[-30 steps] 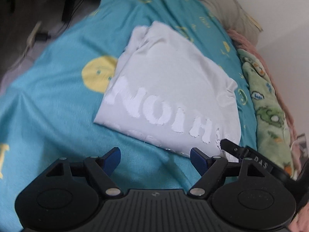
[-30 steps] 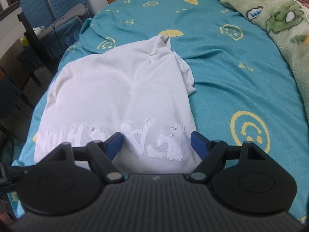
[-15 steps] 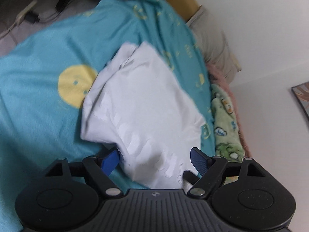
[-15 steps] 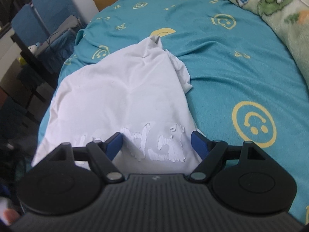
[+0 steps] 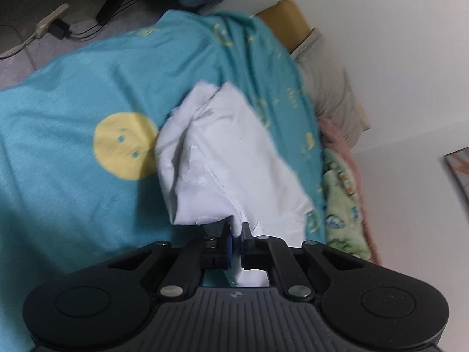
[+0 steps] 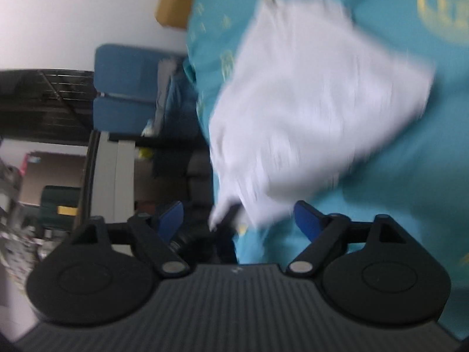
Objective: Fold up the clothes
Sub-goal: 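Grasp the folded shirt with both grippers, carry it beside the blanket, release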
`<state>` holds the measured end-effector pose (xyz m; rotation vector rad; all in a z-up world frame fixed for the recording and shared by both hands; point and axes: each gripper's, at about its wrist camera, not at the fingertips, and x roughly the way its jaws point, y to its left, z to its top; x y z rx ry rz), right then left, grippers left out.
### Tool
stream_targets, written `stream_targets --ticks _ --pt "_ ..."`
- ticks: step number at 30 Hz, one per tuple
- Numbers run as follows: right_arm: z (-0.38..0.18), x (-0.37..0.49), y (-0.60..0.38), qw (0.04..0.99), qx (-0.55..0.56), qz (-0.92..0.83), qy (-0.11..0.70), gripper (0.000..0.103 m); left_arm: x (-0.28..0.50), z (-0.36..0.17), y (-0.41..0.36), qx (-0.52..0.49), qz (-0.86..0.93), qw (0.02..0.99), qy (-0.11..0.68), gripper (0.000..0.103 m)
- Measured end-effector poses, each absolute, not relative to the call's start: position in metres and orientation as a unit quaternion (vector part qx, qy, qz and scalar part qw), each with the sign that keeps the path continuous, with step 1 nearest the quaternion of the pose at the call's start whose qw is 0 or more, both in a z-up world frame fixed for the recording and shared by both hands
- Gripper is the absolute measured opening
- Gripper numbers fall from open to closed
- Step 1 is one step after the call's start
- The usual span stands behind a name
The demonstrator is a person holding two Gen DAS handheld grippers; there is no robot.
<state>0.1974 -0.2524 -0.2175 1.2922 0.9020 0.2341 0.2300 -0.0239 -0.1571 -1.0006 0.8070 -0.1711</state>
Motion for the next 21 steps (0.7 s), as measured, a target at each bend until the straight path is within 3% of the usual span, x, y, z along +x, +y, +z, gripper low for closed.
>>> stream_targets --ticks 7,8,10,13,15,16,19,21 --pt "-0.248 0.201 -0.279 0.694 0.628 -0.016 0.352 0.084 0.230 -0.148 -0.021 -0.506 -0.080 0.792 0.332 0.005" --pt "-0.249 0.202 -0.283 0.700 0.626 -0.027 0.342 0.081 0.232 -0.150 -0.021 -0.511 -0.078 0.789 0.333 0.005" --pt "-0.247 0.205 -0.285 0.715 0.611 -0.037 0.338 0.057 0.232 -0.154 -0.018 -0.520 -0.076 0.781 0.338 0.005" --pt "-0.242 0.208 -0.281 0.731 0.587 -0.047 0.345 0.026 0.233 -0.162 -0.013 -0.528 -0.067 0.767 0.358 0.019" --pt "-0.241 0.210 -0.280 0.737 0.579 -0.049 0.346 0.021 0.237 -0.170 -0.012 -0.532 -0.062 0.754 0.380 0.060" --pt "-0.240 0.211 -0.280 0.739 0.578 -0.047 0.344 0.019 0.239 -0.175 -0.010 -0.536 -0.059 0.746 0.390 0.066" --pt "-0.236 0.209 -0.284 0.745 0.575 -0.042 0.336 0.016 0.243 -0.189 -0.006 -0.536 -0.039 0.733 0.417 0.068" --pt "-0.232 0.207 -0.287 0.750 0.573 -0.038 0.330 0.015 0.243 -0.196 0.000 -0.540 -0.022 0.728 0.422 0.059"
